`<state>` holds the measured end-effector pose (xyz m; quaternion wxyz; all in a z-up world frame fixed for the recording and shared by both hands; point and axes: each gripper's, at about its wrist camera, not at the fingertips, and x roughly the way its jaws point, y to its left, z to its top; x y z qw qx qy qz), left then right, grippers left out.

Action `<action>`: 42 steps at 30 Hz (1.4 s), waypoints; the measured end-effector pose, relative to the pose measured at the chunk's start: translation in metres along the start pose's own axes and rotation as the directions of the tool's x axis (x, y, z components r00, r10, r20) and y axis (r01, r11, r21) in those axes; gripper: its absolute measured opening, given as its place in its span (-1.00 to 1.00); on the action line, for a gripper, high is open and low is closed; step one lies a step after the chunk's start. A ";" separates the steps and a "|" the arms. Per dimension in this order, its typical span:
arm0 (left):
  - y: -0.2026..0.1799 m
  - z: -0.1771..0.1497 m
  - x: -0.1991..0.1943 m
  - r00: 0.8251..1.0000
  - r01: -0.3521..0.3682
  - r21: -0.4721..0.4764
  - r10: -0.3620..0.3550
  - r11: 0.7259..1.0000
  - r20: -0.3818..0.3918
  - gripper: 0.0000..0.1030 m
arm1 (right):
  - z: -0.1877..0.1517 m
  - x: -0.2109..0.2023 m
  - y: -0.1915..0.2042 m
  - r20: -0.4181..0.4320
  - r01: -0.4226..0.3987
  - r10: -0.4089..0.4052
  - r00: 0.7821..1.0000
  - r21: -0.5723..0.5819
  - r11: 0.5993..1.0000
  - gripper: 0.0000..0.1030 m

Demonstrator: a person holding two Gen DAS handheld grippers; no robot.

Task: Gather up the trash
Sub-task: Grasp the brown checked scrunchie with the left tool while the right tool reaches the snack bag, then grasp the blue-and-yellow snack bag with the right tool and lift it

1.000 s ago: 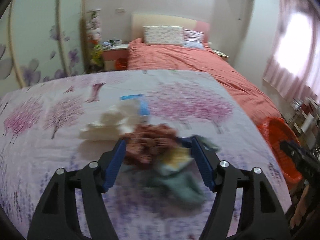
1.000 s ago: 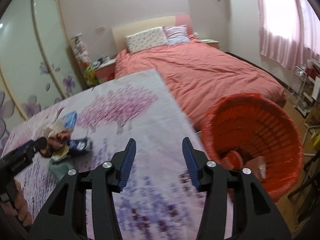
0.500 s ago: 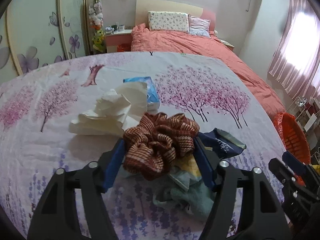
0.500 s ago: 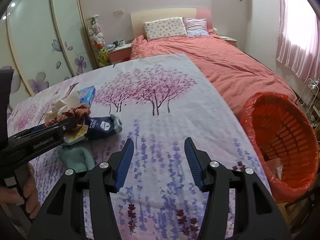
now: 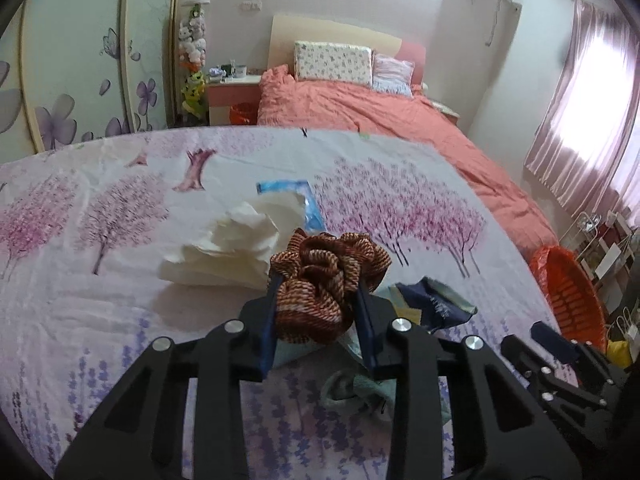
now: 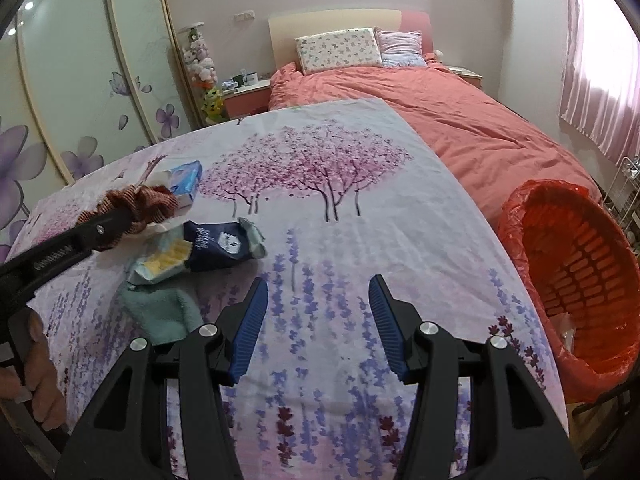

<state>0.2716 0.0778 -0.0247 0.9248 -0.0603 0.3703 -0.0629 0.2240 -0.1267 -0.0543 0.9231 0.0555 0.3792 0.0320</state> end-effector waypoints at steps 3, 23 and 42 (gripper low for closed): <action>0.008 0.006 -0.017 0.999 0.005 -0.013 -0.004 1.000 0.037 -0.36 | 0.002 0.000 0.010 -0.003 -0.021 0.021 1.000 -0.004 1.000 0.04; 0.109 0.001 -0.066 0.990 -0.089 -0.131 0.102 0.987 0.095 -0.34 | 0.009 0.019 0.114 -0.009 -0.040 0.039 0.999 -0.138 0.990 0.15; 0.126 -0.010 -0.049 0.993 -0.091 -0.156 0.101 0.984 0.056 -0.34 | 0.025 0.035 0.008 -0.020 0.152 -0.151 0.988 0.068 0.986 0.15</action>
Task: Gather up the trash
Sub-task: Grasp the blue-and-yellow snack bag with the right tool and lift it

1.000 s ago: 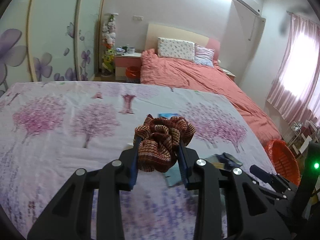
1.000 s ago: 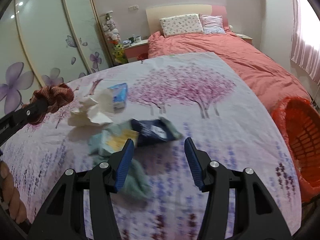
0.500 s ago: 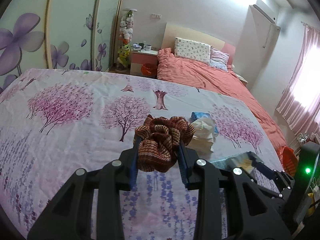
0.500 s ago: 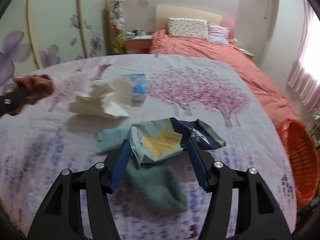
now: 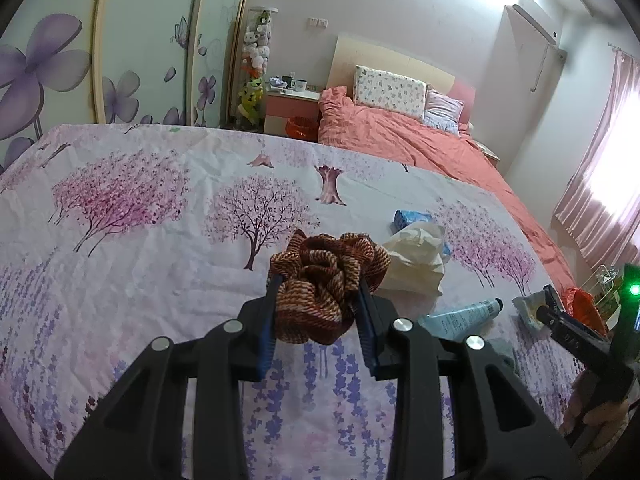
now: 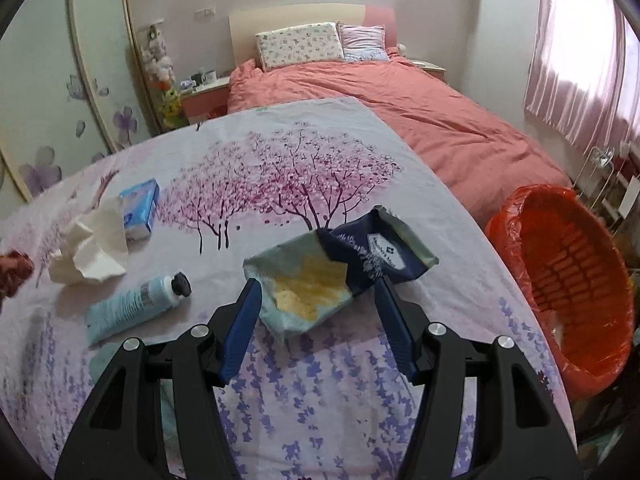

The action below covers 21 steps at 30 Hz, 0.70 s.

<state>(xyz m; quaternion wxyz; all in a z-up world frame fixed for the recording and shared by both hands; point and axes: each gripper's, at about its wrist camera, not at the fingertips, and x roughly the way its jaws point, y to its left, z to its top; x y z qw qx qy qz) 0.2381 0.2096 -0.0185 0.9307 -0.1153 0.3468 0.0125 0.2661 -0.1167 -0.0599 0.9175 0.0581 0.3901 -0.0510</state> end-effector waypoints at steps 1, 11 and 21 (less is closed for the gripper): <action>0.000 0.000 0.000 1.000 0.001 -0.001 -0.001 1.000 -0.001 -0.34 | 0.000 0.001 -0.001 -0.002 -0.002 0.002 1.000 0.006 1.000 0.16; -0.003 -0.002 0.002 1.000 -0.005 0.009 0.005 1.000 -0.008 -0.34 | 0.014 0.017 0.013 0.015 0.036 -0.038 0.999 0.110 0.993 0.51; -0.008 -0.004 0.003 1.000 0.008 0.017 -0.008 1.000 -0.007 -0.34 | 0.003 0.023 -0.012 -0.038 0.054 -0.052 0.998 0.053 0.997 0.39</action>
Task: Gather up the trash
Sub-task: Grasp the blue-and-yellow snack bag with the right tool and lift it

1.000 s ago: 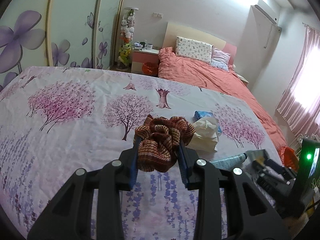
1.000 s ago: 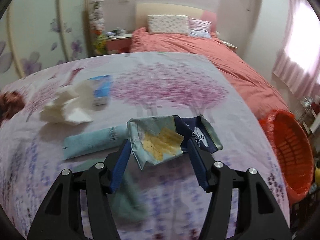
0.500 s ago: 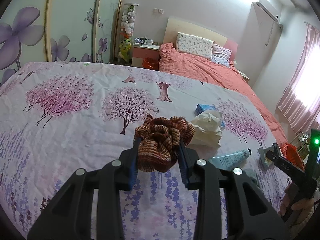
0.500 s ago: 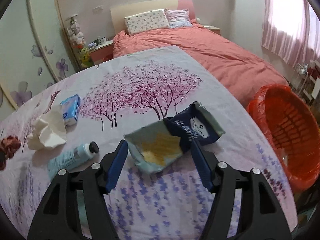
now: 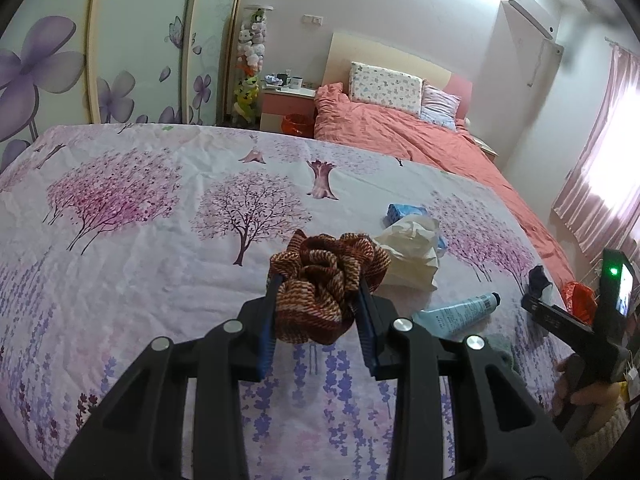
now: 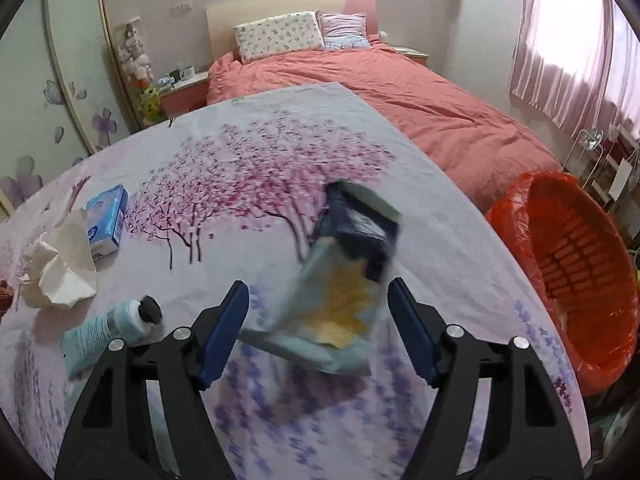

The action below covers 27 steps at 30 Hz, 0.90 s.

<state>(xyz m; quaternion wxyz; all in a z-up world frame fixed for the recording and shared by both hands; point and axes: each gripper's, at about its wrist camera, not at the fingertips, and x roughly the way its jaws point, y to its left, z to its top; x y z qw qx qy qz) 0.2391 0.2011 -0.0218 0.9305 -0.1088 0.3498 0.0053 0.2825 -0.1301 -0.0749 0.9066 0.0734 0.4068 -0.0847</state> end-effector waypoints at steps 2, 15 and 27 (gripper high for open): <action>-0.001 0.000 0.001 1.000 0.003 0.003 -0.003 1.000 0.000 -0.34 | 0.000 -0.003 -0.009 0.003 -0.011 0.011 1.000 0.021 1.000 0.39; -0.002 -0.003 0.002 1.000 0.011 -0.002 -0.011 1.000 -0.005 -0.34 | 0.001 0.005 -0.019 -0.028 -0.030 0.031 0.999 0.027 0.999 -0.08; -0.015 0.002 -0.011 0.999 0.031 0.010 -0.031 0.999 0.021 -0.34 | 0.003 -0.013 -0.024 0.001 -0.083 0.083 0.997 0.021 0.996 -0.32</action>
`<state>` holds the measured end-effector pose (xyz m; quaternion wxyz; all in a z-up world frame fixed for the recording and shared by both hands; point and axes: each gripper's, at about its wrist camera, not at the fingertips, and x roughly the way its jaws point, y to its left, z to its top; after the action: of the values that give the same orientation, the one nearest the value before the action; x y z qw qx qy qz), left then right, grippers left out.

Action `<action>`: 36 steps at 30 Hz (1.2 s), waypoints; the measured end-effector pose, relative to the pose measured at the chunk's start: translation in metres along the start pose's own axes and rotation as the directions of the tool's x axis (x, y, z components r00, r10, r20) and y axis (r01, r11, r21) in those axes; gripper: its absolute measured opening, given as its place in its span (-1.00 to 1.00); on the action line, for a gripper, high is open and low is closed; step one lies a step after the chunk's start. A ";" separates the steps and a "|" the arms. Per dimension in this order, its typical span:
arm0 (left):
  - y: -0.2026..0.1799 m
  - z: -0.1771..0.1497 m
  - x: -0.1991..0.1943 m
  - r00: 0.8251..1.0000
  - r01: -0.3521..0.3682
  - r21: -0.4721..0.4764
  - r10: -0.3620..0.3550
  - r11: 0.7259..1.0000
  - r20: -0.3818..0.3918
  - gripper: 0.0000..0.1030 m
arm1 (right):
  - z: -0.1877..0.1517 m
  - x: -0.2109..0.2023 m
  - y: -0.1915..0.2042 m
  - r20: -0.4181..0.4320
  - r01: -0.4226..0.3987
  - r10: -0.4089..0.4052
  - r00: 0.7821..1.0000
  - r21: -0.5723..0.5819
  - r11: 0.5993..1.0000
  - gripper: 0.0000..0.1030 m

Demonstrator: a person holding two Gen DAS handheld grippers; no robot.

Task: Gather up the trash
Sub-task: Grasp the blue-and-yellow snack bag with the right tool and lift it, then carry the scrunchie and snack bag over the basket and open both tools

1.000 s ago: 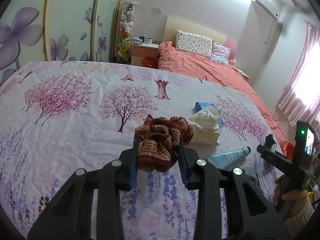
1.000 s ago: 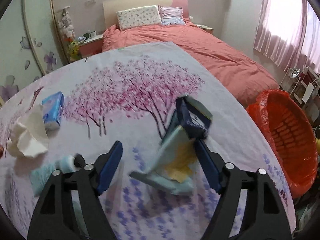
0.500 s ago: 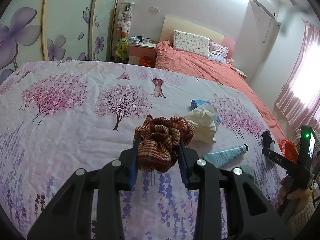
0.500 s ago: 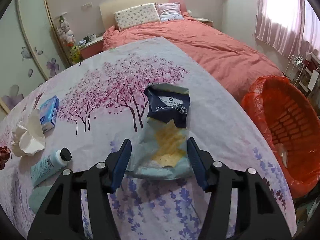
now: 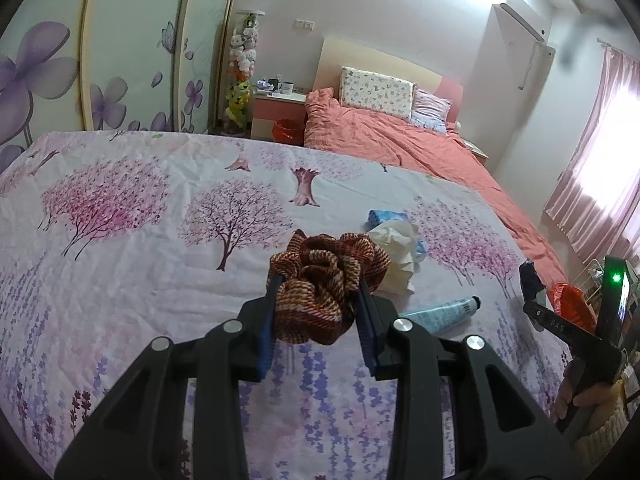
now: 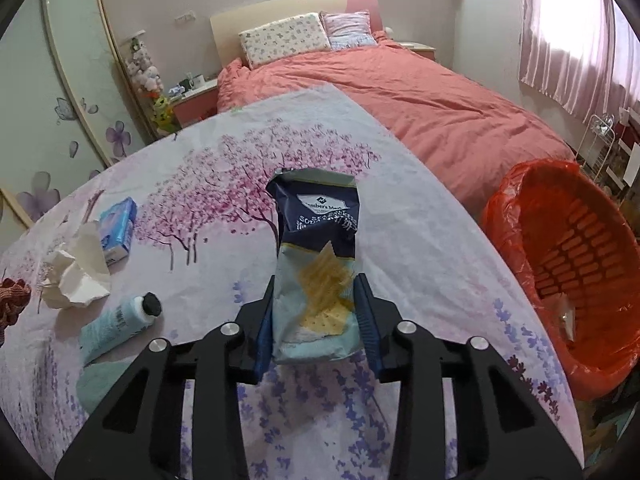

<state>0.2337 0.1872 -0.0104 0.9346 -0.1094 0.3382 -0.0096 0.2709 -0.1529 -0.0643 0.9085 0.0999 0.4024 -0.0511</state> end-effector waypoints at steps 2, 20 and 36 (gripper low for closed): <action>-0.005 0.001 -0.003 1.000 0.006 0.005 -0.006 1.000 0.004 -0.34 | 0.001 -0.004 0.000 0.005 -0.009 0.009 1.000 -0.001 1.000 -0.38; -0.049 0.002 -0.019 0.998 0.059 0.061 -0.060 0.996 0.021 -0.34 | 0.002 -0.027 0.000 0.049 -0.121 0.121 0.991 -0.014 0.993 -0.94; -0.130 0.007 -0.032 0.978 0.199 0.142 -0.205 0.970 0.029 -0.34 | 0.015 -0.089 -0.042 0.200 -0.177 0.165 0.966 0.046 0.983 -0.94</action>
<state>0.2205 0.0647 0.0420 0.9412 -0.0785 0.3036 -0.1258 0.2144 -0.1961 0.0057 0.9410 0.1577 0.2994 0.0050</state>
